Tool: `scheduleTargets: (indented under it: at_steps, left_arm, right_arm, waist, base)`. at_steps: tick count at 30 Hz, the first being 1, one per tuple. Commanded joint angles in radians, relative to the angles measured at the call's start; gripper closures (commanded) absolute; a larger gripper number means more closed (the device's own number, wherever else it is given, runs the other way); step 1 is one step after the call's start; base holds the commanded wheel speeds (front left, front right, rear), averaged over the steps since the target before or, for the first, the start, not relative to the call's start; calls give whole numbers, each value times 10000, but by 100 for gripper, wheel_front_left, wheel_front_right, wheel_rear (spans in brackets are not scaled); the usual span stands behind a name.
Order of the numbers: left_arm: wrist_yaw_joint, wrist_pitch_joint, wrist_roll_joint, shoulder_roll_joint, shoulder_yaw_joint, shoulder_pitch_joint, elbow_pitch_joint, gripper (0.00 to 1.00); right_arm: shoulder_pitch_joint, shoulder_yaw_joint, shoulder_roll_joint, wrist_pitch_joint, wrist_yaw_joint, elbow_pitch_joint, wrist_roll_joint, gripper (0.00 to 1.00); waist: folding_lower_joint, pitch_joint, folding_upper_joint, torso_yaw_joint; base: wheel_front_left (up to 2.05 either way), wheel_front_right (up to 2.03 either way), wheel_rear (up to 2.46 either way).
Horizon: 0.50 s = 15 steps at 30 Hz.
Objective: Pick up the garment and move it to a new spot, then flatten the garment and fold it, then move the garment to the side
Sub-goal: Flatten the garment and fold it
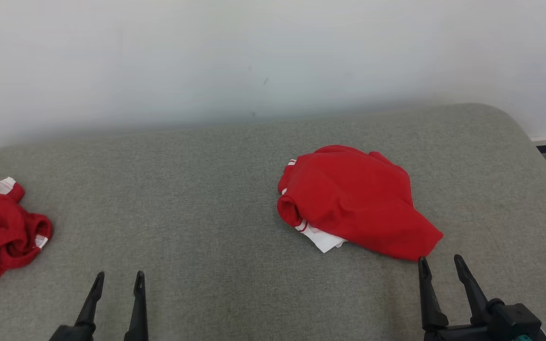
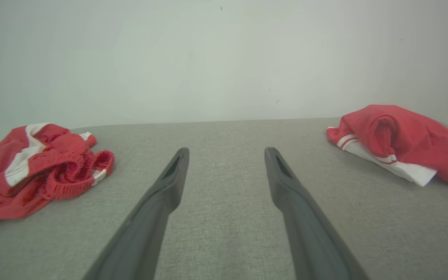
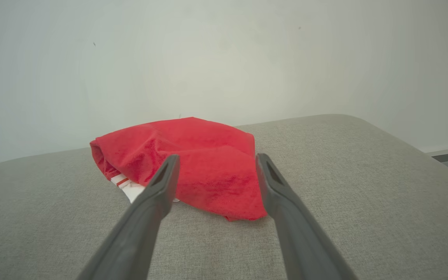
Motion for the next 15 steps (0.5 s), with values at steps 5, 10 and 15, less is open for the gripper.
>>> scheduleTargets:
  at_steps: [5, 10, 15]
  left_arm:
    - [10, -22, -404, 277, -984, -1313, 545, 0]
    - [11, -21, -680, 436, -1595, -2183, 1104, 0]
    - [11, -22, -1101, 676, -2391, -3217, 1930, 0]
  right_arm:
    - [-252, 112, -13, -26, -18, 10, 226, 0]
    - [-518, 224, -10, -26, -18, -10, 380, 0]
    - [-883, 374, -7, -24, -18, -18, 691, 0]
  waist:
    - [0, 393, 0, -672]
    - [0, 771, 0, -1209]
    - [0, 1310, 0, -2068]
  base:
    - [0, 0, 0]
    - [0, 0, 0]
    - [0, 0, 0]
